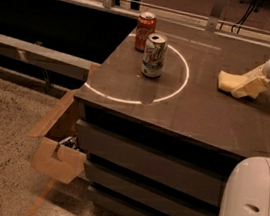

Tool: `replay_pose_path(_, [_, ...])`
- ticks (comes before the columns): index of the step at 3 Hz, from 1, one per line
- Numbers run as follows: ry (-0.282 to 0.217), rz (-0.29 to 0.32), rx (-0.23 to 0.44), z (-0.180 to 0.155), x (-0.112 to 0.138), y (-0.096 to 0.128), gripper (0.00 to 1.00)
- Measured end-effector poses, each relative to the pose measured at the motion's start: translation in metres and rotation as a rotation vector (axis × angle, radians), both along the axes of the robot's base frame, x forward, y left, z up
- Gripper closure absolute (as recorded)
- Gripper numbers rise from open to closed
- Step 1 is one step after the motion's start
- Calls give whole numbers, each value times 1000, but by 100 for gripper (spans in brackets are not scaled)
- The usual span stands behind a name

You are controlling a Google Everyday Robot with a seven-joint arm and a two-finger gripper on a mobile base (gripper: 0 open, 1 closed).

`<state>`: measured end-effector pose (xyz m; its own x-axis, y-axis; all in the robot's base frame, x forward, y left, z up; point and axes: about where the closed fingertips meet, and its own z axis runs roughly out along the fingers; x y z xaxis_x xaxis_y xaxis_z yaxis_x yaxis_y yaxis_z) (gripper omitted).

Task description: Move sponge near 7up can

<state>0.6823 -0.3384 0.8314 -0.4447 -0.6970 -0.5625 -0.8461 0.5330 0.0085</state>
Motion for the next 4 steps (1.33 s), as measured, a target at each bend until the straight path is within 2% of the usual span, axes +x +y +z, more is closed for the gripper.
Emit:
replay_pose_path(1, [-144,-134,56,67,7,-14,100])
replay_pose_path(2, [-228,-212,85,110,10,-21,100])
replay_pose_path(3, [-251,-280,80,124,14,-29,100])
replay_pose_path(4, [-316,-296,71,154,6,-26,100])
